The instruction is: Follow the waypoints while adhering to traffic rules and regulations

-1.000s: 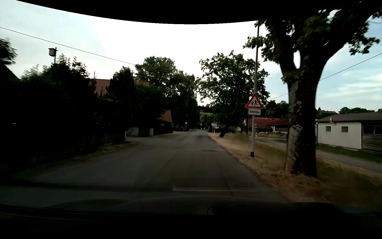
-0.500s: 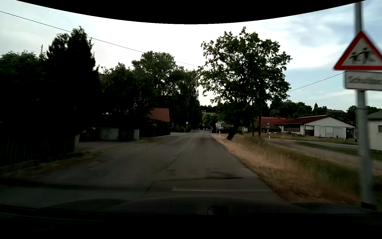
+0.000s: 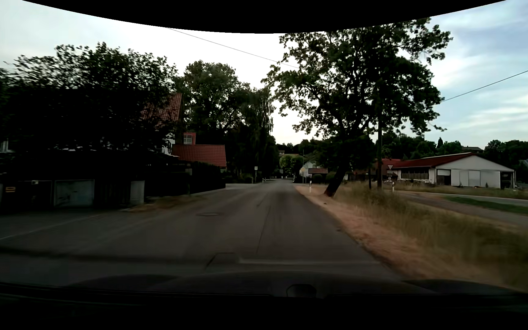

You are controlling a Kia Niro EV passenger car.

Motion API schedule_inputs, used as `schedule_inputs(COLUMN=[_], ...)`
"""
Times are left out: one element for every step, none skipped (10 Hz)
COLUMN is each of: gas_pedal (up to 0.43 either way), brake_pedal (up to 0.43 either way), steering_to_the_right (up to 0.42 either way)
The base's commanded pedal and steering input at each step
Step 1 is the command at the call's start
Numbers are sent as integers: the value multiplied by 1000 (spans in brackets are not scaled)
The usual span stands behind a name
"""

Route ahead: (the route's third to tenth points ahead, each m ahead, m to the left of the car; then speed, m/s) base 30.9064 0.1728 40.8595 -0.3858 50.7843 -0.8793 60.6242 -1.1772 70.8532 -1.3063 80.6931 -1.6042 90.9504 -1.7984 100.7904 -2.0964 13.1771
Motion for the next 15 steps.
schedule_inputs(gas_pedal=[39,39,39,39,39,39,39,39,39,39,39,39,47,59,59], brake_pedal=[12,6,6,6,6,6,6,6,6,6,6,6,6,6,6], steering_to_the_right=[0,-1,-1,-1,-1,-1,-1,0,0,1,1,3,10,15,16])
